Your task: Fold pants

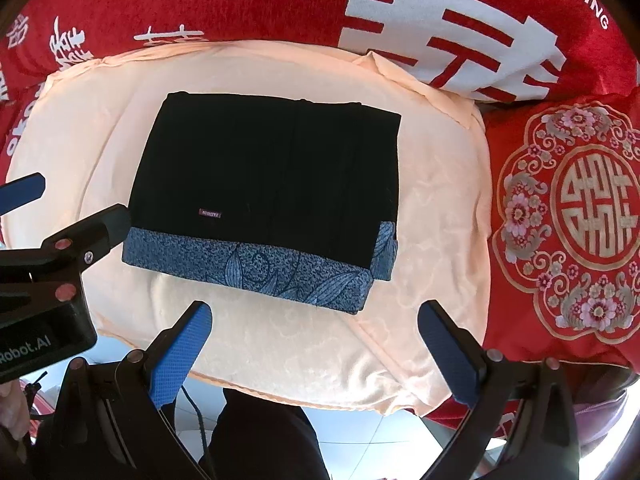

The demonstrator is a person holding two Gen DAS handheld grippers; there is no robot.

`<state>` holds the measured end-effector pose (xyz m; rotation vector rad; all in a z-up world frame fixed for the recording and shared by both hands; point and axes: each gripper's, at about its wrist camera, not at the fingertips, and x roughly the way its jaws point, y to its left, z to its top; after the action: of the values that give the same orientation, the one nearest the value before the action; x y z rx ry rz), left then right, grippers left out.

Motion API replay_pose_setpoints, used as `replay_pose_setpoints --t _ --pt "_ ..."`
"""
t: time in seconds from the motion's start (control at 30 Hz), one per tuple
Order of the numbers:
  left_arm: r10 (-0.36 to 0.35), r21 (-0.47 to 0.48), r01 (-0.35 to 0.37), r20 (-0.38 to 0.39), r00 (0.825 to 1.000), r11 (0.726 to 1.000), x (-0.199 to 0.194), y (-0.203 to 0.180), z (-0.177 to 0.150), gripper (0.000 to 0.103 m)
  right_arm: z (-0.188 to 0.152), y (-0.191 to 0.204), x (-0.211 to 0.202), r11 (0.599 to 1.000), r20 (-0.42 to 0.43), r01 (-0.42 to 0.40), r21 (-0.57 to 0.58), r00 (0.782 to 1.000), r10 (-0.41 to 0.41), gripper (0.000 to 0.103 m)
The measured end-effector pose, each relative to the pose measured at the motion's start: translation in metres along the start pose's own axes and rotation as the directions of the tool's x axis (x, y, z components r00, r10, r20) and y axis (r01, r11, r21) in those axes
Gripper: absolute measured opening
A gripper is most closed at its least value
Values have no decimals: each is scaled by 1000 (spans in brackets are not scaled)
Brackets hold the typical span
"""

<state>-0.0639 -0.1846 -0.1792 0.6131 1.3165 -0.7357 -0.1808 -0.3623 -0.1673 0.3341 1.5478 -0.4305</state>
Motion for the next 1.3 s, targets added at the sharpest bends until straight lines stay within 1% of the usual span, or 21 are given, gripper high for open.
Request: replay_pose_setpoints --t 0.6,0.97,1.3 --pt "12 -14 -11 7 1000 1000 -6 -8 -13 102 -11 -6 -2 1000 20 -14 17 1000 14 103" --pt "21 -2 -21 9 1000 1000 -6 -12 -17 102 -15 -7 0 999 21 -26 22 999 26 103" --pt "7 9 -7 -1 1000 1000 -2 -16 -15 102 -15 -8 4 999 21 -34 31 999 33 103"
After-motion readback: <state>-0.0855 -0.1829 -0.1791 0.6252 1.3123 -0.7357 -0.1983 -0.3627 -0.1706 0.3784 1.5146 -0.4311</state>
